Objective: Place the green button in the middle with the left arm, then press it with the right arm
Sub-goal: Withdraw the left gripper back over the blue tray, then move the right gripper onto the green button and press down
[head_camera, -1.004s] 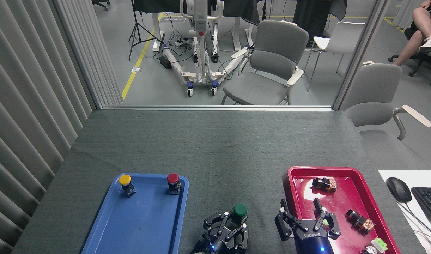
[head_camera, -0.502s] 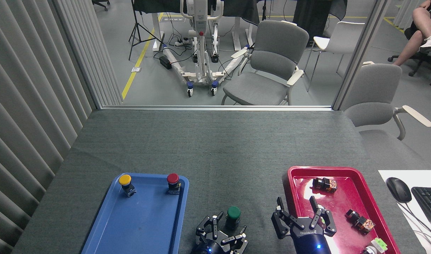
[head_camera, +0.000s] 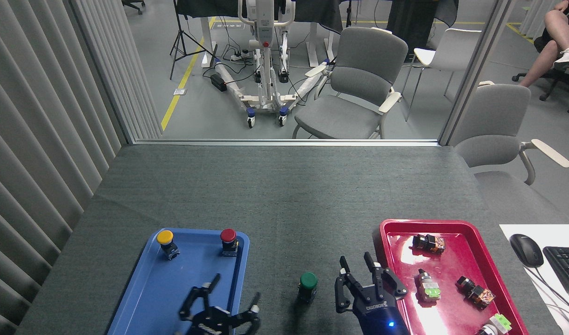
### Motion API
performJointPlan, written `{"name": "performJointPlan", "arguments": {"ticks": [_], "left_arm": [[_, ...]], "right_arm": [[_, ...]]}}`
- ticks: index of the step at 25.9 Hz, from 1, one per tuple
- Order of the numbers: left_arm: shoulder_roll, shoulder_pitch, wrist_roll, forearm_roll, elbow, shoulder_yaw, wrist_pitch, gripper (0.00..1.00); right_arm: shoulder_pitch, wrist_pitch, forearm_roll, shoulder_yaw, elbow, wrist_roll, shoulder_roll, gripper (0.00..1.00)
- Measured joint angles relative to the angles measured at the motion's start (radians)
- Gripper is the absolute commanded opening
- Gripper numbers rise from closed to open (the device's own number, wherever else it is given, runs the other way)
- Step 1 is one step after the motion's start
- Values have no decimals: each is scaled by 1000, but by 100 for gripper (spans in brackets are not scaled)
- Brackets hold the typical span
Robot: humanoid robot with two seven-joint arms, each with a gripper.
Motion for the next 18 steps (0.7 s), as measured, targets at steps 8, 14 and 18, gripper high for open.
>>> {"name": "performJointPlan", "arguments": {"ticks": [8, 14, 18], "left_arm": [[53, 63, -17, 15, -123, 350, -195, 99], [3, 100, -18, 16, -110, 416, -217, 99], [-1, 126, -12, 20, -109, 416, -217, 99]], "right_arm": [[-60, 41, 27, 127, 89, -4, 4, 0], [-113, 88, 25, 183, 195, -7, 6, 0], [-120, 90, 21, 190, 210, 0, 8, 0]]}}
